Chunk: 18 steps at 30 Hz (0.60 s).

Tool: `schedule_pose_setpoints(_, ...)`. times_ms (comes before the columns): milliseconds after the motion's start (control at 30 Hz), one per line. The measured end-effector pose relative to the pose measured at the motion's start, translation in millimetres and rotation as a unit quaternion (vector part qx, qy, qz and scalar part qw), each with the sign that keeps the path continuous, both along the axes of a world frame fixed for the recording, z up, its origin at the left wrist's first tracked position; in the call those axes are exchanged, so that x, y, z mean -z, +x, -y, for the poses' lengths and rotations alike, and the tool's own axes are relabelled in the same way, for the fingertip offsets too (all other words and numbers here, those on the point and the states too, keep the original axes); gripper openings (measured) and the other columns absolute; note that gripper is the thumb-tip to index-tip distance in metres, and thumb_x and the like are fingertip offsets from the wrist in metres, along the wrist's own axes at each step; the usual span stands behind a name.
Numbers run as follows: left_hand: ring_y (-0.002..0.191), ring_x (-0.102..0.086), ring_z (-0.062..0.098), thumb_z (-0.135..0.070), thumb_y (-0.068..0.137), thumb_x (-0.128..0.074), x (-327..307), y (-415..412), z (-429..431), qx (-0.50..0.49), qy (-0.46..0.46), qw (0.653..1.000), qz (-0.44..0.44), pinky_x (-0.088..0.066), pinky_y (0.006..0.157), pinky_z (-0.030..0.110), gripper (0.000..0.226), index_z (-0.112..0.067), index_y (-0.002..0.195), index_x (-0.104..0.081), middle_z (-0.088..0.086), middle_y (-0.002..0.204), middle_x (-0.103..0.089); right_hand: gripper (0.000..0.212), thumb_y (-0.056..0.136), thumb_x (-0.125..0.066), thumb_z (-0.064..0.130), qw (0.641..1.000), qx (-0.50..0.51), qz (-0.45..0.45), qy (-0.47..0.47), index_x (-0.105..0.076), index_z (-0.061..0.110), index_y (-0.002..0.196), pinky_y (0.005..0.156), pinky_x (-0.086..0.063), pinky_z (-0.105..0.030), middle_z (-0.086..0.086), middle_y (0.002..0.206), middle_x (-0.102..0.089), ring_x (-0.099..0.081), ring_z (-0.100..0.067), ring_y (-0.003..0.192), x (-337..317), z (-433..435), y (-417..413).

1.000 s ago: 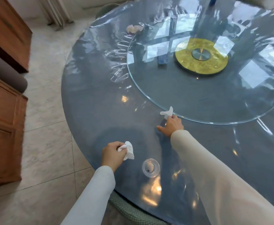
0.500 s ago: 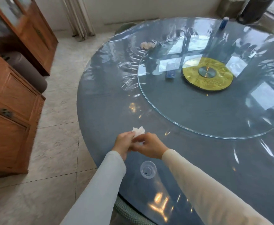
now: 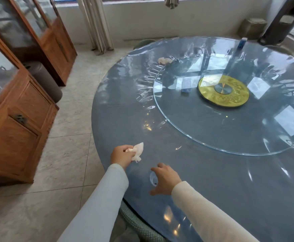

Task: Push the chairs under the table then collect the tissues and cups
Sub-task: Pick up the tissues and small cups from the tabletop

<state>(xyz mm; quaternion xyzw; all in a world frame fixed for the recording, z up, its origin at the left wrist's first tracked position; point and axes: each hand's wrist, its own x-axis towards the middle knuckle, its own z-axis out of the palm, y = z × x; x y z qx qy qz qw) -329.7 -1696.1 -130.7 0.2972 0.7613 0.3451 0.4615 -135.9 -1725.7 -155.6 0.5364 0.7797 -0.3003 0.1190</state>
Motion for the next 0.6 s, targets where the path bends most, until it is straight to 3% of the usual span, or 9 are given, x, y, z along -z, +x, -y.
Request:
schedule_pose_setpoints(67, 0.082, -0.073, 0.022, -0.018, 0.059, -0.073, 1.1, -5.3, 6.5, 0.004, -0.005, 1.000, -0.013, -0.062, 0.075, 0.035, 0.014, -0.031, 0.065, -0.075, -0.007, 0.076, -0.075, 0.081, 0.071, -0.082, 0.046, 1.000, 0.001, 0.009, 0.010, -0.047, 0.023, 0.141, 0.095, -0.049, -0.039, -0.005, 0.131, -0.052, -0.052, -0.031, 0.120, 7.2, 8.9, -0.4)
schedule_pose_setpoints(200, 0.087, -0.072, 0.023, -0.009, 0.073, -0.074, 6.7, -14.9, 17.3, 0.016, -0.007, 0.999, -0.029, -0.061, 0.077, 0.035, 0.018, -0.027, 0.076, -0.074, 0.001, 0.088, -0.076, 0.064, 0.072, -0.078, 0.038, 0.999, 0.019, 0.011, 0.036, -0.055, 0.019, 0.129, 0.088, -0.051, -0.038, -0.008, 0.121, -0.060, -0.059, -0.034, 0.111, 8.6, 10.3, -7.4)
schedule_pose_setpoints(367, 0.090, -0.069, 0.023, -0.013, 0.075, -0.075, 10.8, -39.3, 21.3, 0.016, -0.013, 0.998, -0.066, -0.058, 0.086, 0.038, 0.016, -0.028, 0.075, -0.073, -0.005, 0.085, -0.072, 0.065, 0.066, -0.077, 0.043, 0.996, 0.062, -0.034, 0.061, -0.058, 0.021, 0.124, 0.081, -0.055, -0.036, -0.004, 0.115, -0.066, -0.063, -0.032, 0.103, -4.4, -10.3, -32.2)
schedule_pose_setpoints(500, 0.098, -0.066, 0.024, -0.016, 0.075, -0.074, 18.0, -72.2, 13.7, 0.020, -0.027, 0.996, -0.086, -0.053, 0.086, 0.031, 0.022, -0.021, 0.097, -0.077, 0.002, 0.103, -0.072, 0.068, 0.064, -0.077, 0.045, 0.992, 0.086, -0.058, 0.076, -0.059, 0.021, 0.124, 0.077, -0.054, -0.035, -0.004, 0.113, -0.068, -0.064, -0.032, 0.101, -14.8, -36.4, -66.6)
schedule_pose_setpoints(600, 0.099, -0.066, 0.024, -0.016, 0.077, -0.074, 23.8, -101.8, 1.9, 0.021, -0.021, 0.996, -0.081, -0.053, 0.086, 0.031, 0.025, -0.017, 0.101, -0.077, 0.003, 0.106, -0.073, 0.067, 0.063, -0.078, 0.045, 0.991, 0.093, -0.059, 0.075, -0.061, 0.020, 0.122, 0.075, -0.052, -0.034, -0.004, 0.112, -0.068, -0.064, -0.032, 0.100, -20.1, -57.3, -99.4)
